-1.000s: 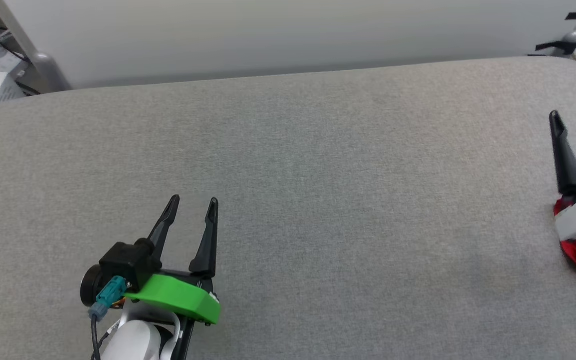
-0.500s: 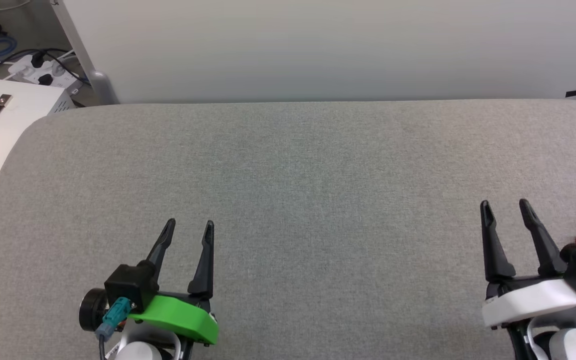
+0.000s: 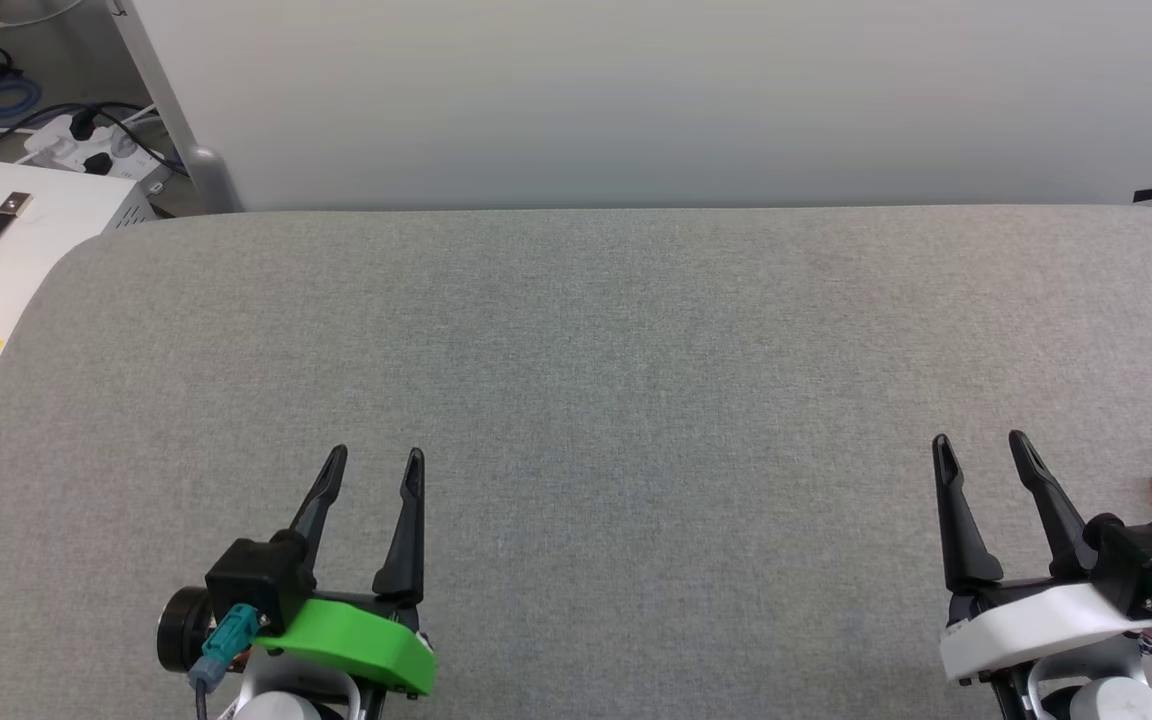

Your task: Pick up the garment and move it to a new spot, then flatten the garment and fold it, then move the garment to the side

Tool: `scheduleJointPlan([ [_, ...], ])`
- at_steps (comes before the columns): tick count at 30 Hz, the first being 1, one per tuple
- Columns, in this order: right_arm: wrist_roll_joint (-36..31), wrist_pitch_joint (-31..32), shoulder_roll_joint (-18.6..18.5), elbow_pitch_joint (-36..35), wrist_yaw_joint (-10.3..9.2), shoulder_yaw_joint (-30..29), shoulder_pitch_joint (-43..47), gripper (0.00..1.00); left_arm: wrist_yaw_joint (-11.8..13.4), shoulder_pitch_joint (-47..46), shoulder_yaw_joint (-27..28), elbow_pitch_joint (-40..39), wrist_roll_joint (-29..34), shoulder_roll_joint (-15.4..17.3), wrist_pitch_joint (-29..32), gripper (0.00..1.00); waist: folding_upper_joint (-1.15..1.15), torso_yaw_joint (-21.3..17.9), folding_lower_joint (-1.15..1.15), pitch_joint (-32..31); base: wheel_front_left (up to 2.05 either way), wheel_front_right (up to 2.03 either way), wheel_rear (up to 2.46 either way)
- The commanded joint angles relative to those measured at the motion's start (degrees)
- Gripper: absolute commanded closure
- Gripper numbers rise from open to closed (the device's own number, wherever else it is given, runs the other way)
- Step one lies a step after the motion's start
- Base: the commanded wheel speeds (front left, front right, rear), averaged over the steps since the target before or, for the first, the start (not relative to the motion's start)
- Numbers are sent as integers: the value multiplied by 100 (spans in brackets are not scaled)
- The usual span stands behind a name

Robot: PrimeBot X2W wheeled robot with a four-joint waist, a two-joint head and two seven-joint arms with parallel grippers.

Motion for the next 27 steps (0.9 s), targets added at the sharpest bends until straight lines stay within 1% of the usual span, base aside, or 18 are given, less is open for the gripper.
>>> scheduleJointPlan([
  [1, -20, -41, -11, 22, -4, 8, 24, 0, -35, 80, 42, 23, 55, -43, -32, 0, 0, 7, 0, -12, 0, 0, 0],
  [16, 61, -75, -7, 88, -4, 98, -12, 0, -146, 113, 229, 49, 181, -173, -32, 0, 0, 29, 0, -32, 0, 0, 0],
  [17, 8, -22, -2, 81, 0, 91, 0, 100, -107, 32, 216, 42, 126, -147, 1, 100, 0, 29, 0, -32, 0, 0, 0],
  [27, -67, 61, 13, 54, 0, 78, 1, 100, -68, 35, 232, -1, 185, -149, 88, 100, 0, 24, 0, -37, 0, 0, 0],
])
